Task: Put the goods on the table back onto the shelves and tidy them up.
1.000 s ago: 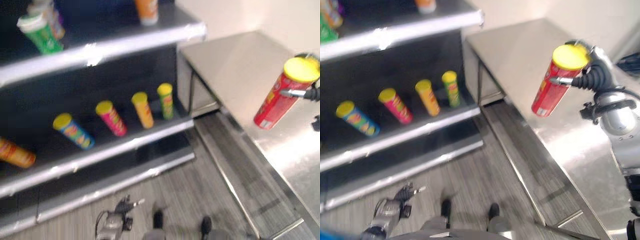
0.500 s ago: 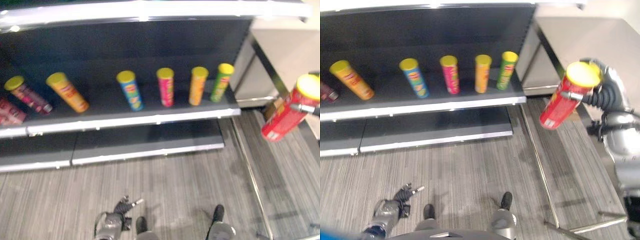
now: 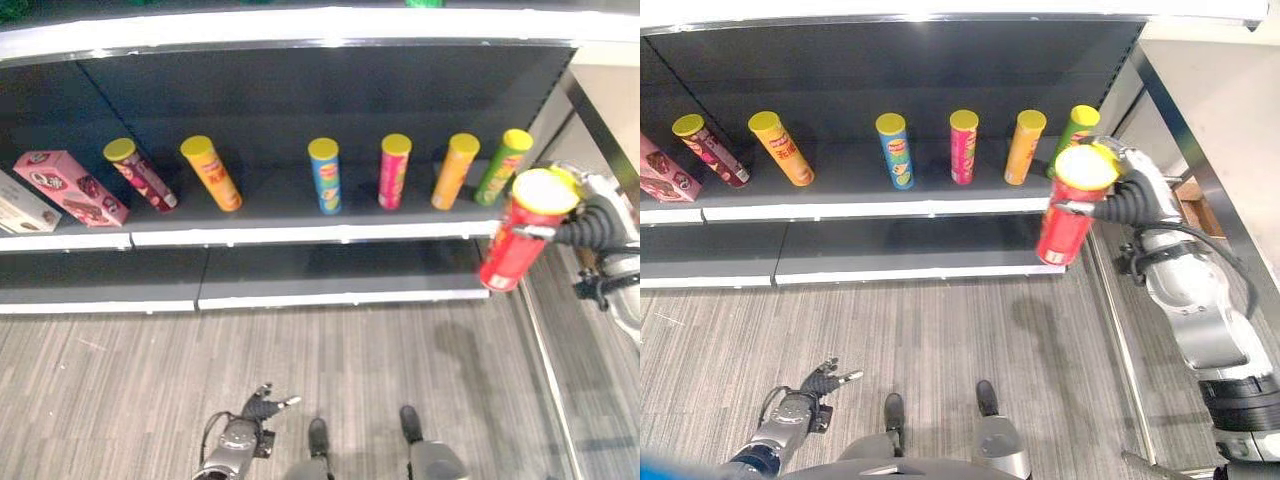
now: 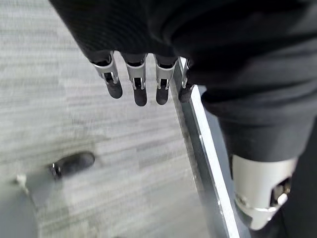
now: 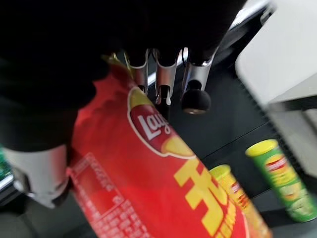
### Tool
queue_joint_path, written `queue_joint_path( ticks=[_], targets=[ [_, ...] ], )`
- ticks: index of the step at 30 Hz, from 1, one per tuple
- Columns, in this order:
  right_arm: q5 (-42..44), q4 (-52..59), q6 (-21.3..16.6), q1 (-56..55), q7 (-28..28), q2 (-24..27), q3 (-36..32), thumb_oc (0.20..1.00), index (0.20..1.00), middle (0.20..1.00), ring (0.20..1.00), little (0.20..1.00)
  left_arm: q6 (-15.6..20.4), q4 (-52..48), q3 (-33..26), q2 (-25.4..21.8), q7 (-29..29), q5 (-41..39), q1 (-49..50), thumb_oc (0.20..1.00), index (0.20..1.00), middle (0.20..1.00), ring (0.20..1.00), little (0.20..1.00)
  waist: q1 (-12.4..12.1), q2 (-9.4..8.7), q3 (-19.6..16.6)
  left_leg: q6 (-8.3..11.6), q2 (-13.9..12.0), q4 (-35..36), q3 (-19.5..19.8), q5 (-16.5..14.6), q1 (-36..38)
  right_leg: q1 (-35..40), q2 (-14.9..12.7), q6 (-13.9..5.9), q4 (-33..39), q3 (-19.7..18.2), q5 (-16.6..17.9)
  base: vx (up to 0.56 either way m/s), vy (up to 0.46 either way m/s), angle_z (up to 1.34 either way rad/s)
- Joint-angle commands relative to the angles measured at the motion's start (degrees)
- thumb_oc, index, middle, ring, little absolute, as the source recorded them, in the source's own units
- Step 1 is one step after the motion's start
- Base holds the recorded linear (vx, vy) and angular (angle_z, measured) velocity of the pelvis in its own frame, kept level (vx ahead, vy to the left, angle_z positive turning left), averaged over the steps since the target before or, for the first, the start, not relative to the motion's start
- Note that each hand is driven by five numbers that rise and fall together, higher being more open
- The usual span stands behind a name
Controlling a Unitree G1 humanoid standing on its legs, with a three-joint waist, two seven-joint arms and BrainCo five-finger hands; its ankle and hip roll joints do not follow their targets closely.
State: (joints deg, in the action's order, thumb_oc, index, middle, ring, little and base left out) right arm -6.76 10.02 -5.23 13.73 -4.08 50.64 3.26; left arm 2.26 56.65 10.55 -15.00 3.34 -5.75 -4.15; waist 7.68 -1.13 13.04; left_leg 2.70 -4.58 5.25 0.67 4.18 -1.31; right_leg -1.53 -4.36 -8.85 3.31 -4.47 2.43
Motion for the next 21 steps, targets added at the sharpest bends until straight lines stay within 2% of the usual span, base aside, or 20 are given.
queue_joint_path(
  ticks=[1,5,6,8,9,11,12,14,15,17,19,21],
  targets=[
    [0.6,2.7,-2.6,4.2,0.6,1.6,-1.7,0.200,0.200,0.200,0.200,0.200,1.1,-0.8,0.3,-3.8,-0.6,1.9,-2.0,1.000,1.000,1.000,1.000,1.000,-1.8,-2.81,-0.3,-0.93,6.5,-0.5,2.0,-8.2,4.1,-7.7,4.9,2.11,-1.5,2.8,-2.6,0.10,-0.021,0.19],
    [0.5,2.2,-2.7,7.4,1.6,2.7,1.9,0.200,0.200,0.200,0.200,0.200,1.3,-2.0,-0.4,-3.6,-0.2,0.5,-1.1,1.000,1.000,1.000,1.000,1.000,-2.5,-3.00,-0.6,-0.52,6.3,-2.8,2.2,-10.4,4.1,-6.0,4.1,2.76,-0.4,4.6,-2.0,0.10,-0.119,0.44],
    [0.3,2.4,-2.6,9.7,2.1,3.4,3.8,0.200,0.200,0.200,0.200,0.200,1.4,-3.7,-0.5,-3.6,-0.6,-0.7,-0.1,1.000,1.000,1.000,1.000,1.000,-3.7,-3.50,0.0,0.38,6.1,-9.8,1.7,-12.9,2.5,-4.7,3.3,3.18,-0.6,6.3,-2.5,0.07,-0.111,0.31],
    [0.7,2.2,-2.6,10.9,2.0,3.6,4.6,0.200,0.200,0.200,0.200,0.200,1.3,-4.2,-0.6,-3.4,-0.5,-1.2,0.2,1.000,1.000,1.000,1.000,1.000,-4.0,-3.62,0.5,1.14,6.1,-14.0,1.3,-14.1,0.9,-3.7,3.0,3.43,-0.5,7.2,-3.1,0.08,-0.119,0.40],
    [1.1,1.3,-2.2,12.3,2.2,3.9,6.0,0.200,0.200,0.200,0.200,0.200,1.1,-5.2,-1.3,-3.3,-0.3,-2.9,0.6,1.000,1.000,1.000,1.000,1.000,-4.9,-3.87,1.8,2.17,5.6,-21.6,-0.1,-14.4,-2.4,-1.0,2.1,4.18,0.3,8.7,-4.2,0.09,-0.090,0.47],
    [1.0,0.8,-2.0,12.7,2.1,4.4,6.2,0.200,0.200,0.200,0.200,0.200,1.2,-6.0,-1.7,-3.4,-0.7,-3.6,1.1,1.000,1.000,1.000,1.000,1.000,-5.0,-3.59,2.3,2.51,4.6,-24.4,-0.7,-14.2,-4.0,0.2,2.1,4.43,0.7,9.6,-4.7,0.09,-0.014,0.47],
    [0.7,0.4,-1.6,12.7,2.7,4.8,6.7,0.200,0.200,0.200,0.200,0.200,1.1,-6.3,-1.4,-2.9,-1.1,-3.8,1.7,1.000,1.000,1.000,1.000,1.000,-5.4,-3.26,2.3,2.80,2.5,-22.8,-1.7,-12.9,-4.8,1.7,1.8,4.43,1.1,10.4,-5.8,0.15,0.057,0.83],
    [0.7,0.3,-1.6,13.1,2.9,4.5,7.4,0.200,0.200,0.200,0.200,0.200,1.1,-5.9,-1.5,-2.7,-0.8,-3.9,1.9,1.000,1.000,1.000,1.000,1.000,-5.9,-3.05,1.8,3.22,0.4,-17.8,-0.8,-11.0,-4.8,1.8,1.1,3.90,1.0,10.3,-6.6,0.20,0.105,0.66],
    [0.7,0.2,-1.6,13.5,2.8,4.4,7.5,0.200,0.200,0.200,0.200,0.200,1.3,-5.9,-1.7,-2.7,-0.7,-4.5,2.0,1.000,1.000,1.000,1.000,1.000,-6.1,-2.89,1.6,3.74,-1.4,-15.4,0.2,-9.0,-5.3,1.8,0.6,3.58,1.0,10.1,-7.1,0.20,0.141,0.15],
    [1.2,-0.5,-1.7,13.7,2.3,4.0,7.6,0.200,0.200,0.200,0.200,0.200,1.5,-6.9,-2.0,-3.0,-0.5,-6.4,2.7,1.000,1.000,1.000,1.000,1.000,-6.9,-2.38,1.6,4.71,-5.3,-9.2,2.7,-3.0,-7.8,1.9,-0.2,2.99,0.8,9.8,-8.7,0.23,0.179,0.22],
    [1.1,-1.3,-1.7,13.0,1.6,4.0,6.9,0.200,0.200,0.200,0.200,0.200,1.7,-7.9,-2.3,-3.6,-0.3,-7.3,3.3,1.000,1.000,1.000,1.000,1.000,-7.5,-2.12,1.4,6.08,-7.5,-2.8,4.0,-0.1,-10.4,3.4,-0.8,2.52,1.2,9.0,-10.5,0.30,0.196,0.41],
    [0.5,-1.7,-1.6,10.4,0.7,4.6,4.3,0.200,0.200,0.200,0.200,0.200,1.9,-8.8,-2.3,-4.6,-0.4,-6.5,3.9,1.000,1.000,1.000,1.000,1.000,-7.8,-1.56,1.2,7.46,-8.2,-0.4,2.4,1.3,-13.4,5.9,-1.8,1.78,1.7,9.0,-12.1,0.35,0.246,0.27]
  ],
)
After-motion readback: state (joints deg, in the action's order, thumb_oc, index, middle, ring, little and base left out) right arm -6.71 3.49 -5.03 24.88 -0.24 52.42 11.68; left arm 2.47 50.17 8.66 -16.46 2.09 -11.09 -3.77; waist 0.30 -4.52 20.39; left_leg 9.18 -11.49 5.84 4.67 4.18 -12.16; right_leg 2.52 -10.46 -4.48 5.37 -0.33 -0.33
